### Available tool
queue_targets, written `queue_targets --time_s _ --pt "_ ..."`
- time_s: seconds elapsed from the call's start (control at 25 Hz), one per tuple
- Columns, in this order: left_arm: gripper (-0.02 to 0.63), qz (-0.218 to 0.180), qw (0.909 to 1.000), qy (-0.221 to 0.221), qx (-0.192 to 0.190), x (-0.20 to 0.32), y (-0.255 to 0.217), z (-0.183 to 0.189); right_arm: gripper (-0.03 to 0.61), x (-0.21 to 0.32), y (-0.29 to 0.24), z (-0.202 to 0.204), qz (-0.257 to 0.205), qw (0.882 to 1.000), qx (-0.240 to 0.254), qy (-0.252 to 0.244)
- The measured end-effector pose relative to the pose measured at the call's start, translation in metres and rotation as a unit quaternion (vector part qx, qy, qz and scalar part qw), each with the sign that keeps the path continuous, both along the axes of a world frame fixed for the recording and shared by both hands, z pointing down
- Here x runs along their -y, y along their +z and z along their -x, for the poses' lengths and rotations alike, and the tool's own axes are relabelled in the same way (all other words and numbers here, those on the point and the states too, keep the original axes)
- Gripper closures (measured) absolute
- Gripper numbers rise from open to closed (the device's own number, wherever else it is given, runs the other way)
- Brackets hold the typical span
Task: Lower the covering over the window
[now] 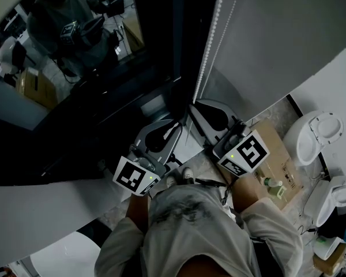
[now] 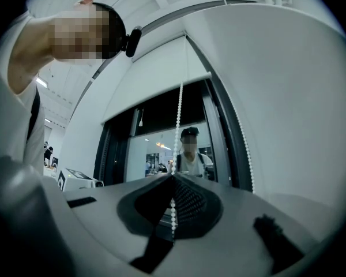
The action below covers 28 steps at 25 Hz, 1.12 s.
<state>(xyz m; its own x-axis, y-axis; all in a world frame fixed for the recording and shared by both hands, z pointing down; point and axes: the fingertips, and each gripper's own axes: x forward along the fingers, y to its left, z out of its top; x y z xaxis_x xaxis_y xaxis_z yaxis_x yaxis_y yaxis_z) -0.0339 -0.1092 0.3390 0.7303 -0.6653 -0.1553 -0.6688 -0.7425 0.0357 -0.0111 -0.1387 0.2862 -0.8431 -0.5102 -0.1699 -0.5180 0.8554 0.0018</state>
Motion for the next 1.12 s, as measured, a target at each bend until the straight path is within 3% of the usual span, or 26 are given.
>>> queue_targets --time_s 0.16,0.4,1.12 --pt "0.571 -0.036 0.9993 -0.003 -0.005 0.000 -0.016 0.005 0.561 0.000 0.017 0.002 0.016 1.000 -0.010 0.001" --pt "0.561 -0.057 0.9983 -0.001 -0.003 0.002 -0.039 0.006 0.561 -0.001 0.041 0.002 0.042 0.999 -0.024 0.002" --pt "0.526 -0.086 0.9963 0.006 0.007 0.028 -0.076 -0.025 0.561 -0.014 0.096 0.010 0.097 0.994 -0.053 -0.003"
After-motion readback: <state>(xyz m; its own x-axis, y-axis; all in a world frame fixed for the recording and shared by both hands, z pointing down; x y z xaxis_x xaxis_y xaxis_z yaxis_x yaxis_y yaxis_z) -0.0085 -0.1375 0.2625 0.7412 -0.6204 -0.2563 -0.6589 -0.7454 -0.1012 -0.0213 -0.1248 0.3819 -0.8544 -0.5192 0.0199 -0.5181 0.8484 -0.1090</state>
